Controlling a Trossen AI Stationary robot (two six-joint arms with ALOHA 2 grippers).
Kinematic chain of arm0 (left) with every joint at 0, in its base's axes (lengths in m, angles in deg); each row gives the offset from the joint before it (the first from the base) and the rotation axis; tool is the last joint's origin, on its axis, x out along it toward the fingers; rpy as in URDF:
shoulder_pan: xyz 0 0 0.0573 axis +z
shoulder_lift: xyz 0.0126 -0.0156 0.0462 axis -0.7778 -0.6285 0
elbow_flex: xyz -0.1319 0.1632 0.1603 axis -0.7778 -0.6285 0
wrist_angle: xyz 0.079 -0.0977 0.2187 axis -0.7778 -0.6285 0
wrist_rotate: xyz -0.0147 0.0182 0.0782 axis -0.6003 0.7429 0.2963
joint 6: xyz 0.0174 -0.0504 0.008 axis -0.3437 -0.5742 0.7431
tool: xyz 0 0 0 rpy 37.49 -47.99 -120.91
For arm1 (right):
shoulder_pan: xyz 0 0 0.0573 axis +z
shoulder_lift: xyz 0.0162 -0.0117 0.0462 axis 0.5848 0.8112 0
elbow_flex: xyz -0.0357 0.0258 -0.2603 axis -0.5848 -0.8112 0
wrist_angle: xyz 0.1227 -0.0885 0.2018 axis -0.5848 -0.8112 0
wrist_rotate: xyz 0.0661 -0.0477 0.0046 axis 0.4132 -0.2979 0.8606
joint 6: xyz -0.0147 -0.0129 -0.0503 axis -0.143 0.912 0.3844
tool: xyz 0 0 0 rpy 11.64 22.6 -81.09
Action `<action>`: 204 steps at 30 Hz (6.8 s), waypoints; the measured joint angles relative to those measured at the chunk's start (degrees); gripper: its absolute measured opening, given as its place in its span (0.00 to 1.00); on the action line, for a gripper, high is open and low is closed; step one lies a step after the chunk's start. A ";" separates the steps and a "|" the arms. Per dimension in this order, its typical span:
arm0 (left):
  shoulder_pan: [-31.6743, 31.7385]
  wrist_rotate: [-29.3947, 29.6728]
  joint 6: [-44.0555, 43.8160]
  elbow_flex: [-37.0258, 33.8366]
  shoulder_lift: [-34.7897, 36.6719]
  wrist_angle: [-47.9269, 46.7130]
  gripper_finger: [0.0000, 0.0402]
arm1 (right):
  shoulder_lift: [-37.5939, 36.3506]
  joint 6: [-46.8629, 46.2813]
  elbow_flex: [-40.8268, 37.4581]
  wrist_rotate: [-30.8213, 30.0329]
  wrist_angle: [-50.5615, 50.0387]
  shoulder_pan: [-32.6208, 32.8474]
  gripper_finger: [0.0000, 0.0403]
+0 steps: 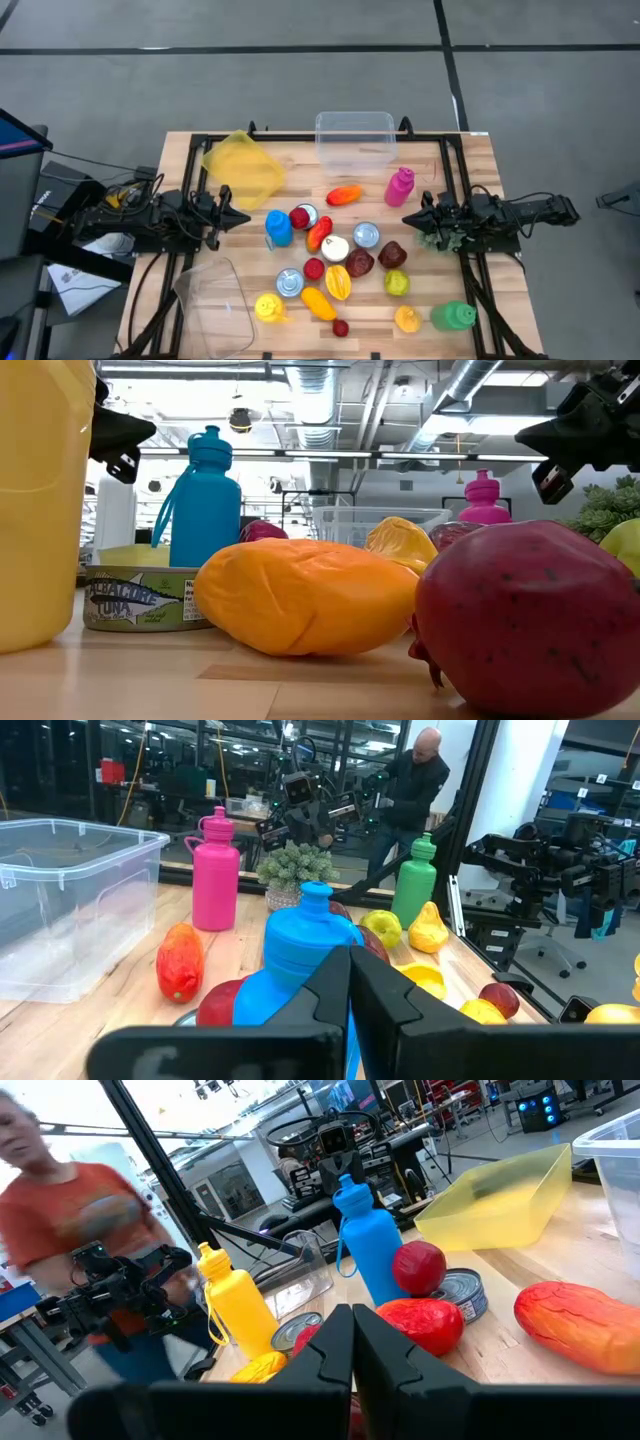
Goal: Pick & Place Food Item
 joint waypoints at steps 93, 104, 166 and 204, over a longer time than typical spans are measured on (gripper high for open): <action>0.00 19.78 -22.70 17.32 -19.34 24.19 0.00 | -0.04 3.42 -0.07 -0.05 5.60 -0.03 0.00; -0.07 4.24 -14.07 52.48 -45.76 -8.07 0.20 | -0.04 3.43 -0.04 -0.04 5.60 -0.01 0.00; -35.35 3.72 0.64 72.91 -75.03 -44.00 0.84 | -0.02 3.47 0.02 -0.03 3.86 0.00 0.00; -43.12 15.21 -4.58 60.47 -76.78 -29.34 0.73 | -0.01 3.48 0.02 -1.56 2.19 0.01 0.00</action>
